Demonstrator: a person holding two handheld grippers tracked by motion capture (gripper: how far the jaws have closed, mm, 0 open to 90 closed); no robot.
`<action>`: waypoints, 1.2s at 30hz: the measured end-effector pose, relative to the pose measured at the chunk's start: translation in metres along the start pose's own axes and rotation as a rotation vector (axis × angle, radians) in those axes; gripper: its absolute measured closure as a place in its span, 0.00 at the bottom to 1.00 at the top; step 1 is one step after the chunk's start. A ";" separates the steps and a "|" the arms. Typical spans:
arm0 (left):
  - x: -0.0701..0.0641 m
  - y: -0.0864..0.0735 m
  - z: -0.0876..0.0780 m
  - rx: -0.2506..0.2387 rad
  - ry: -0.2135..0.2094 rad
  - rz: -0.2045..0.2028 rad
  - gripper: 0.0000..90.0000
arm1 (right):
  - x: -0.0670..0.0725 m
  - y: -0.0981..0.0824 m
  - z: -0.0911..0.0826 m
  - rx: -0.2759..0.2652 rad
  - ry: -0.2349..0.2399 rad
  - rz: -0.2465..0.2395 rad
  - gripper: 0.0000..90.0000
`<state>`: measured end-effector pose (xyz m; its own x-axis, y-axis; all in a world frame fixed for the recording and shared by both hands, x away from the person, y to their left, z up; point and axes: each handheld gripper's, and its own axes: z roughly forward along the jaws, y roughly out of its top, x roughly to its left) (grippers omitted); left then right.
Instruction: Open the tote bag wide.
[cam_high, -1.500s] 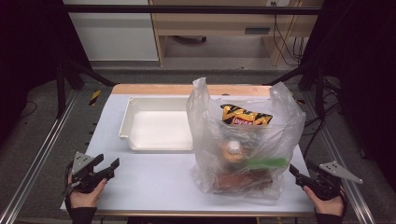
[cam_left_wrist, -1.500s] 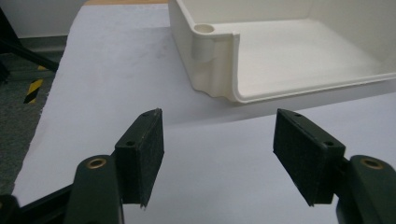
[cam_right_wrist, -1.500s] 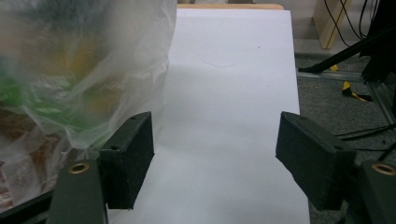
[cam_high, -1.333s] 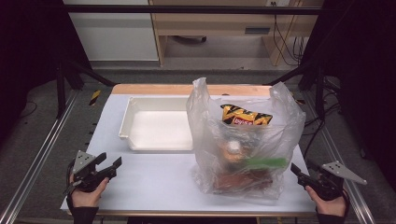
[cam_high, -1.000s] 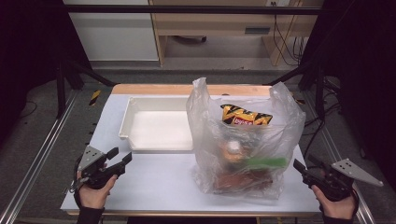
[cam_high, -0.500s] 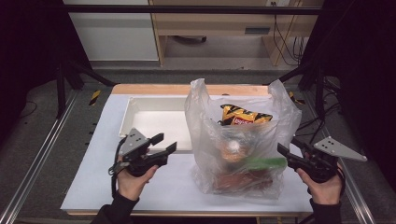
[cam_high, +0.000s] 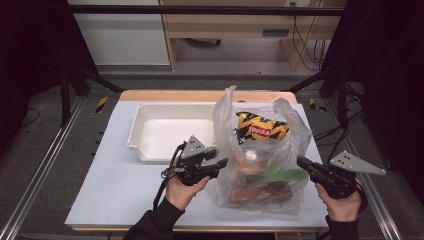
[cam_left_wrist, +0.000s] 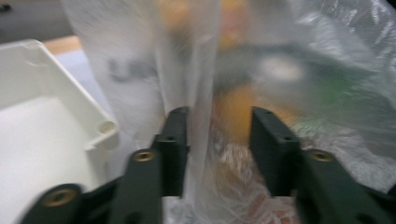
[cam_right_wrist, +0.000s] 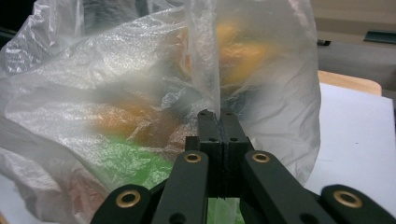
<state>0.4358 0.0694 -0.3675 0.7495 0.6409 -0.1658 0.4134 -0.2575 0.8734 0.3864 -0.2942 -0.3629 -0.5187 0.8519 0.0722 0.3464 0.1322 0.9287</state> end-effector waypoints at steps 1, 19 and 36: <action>-0.001 -0.001 0.003 0.011 -0.010 -0.003 0.73 | 0.001 -0.001 -0.001 0.002 0.006 -0.002 1.00; -0.011 -0.046 -0.029 0.042 -0.088 0.070 1.00 | 0.014 -0.039 -0.027 0.043 0.043 0.043 0.99; -0.010 -0.109 0.015 0.235 -0.072 0.065 1.00 | 0.010 -0.097 -0.013 0.199 -0.025 0.122 0.98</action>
<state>0.3911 0.0805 -0.4679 0.8098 0.5664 -0.1526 0.4658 -0.4628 0.7542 0.3374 -0.3055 -0.4475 -0.4452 0.8794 0.1685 0.5540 0.1227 0.8234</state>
